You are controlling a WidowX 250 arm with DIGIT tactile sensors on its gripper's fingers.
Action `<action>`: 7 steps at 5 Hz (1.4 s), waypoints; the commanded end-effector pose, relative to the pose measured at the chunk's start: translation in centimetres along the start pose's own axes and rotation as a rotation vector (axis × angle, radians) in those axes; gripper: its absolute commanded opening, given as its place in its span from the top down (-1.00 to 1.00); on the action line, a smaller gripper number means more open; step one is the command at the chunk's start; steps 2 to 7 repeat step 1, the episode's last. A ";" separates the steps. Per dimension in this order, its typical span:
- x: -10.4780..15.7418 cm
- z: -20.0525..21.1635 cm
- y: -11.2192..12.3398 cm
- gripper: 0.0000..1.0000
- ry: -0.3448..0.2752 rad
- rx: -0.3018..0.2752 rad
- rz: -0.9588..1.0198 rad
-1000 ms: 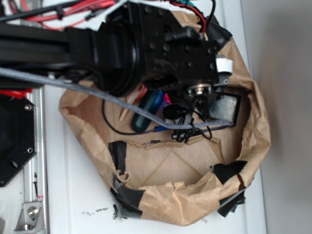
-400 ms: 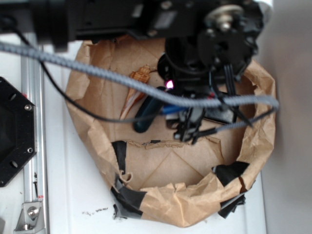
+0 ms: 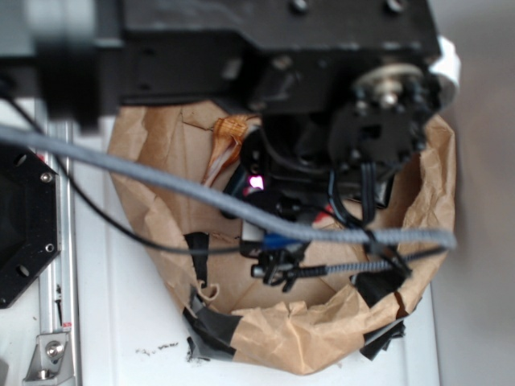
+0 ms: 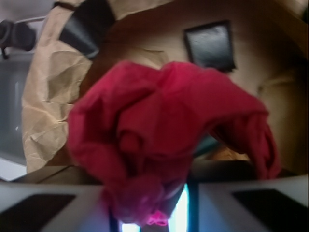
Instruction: Grab the red paper.
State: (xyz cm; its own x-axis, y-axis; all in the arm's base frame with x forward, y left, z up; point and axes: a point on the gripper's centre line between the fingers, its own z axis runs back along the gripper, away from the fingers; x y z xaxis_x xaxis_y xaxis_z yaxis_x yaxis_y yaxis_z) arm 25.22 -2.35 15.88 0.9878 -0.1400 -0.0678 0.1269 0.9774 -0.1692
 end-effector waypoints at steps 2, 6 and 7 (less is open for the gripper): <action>-0.1 2.6 1.5 1.00 -0.166 -0.096 0.116; -0.1 2.6 1.5 1.00 -0.166 -0.096 0.116; -0.1 2.6 1.5 1.00 -0.166 -0.096 0.116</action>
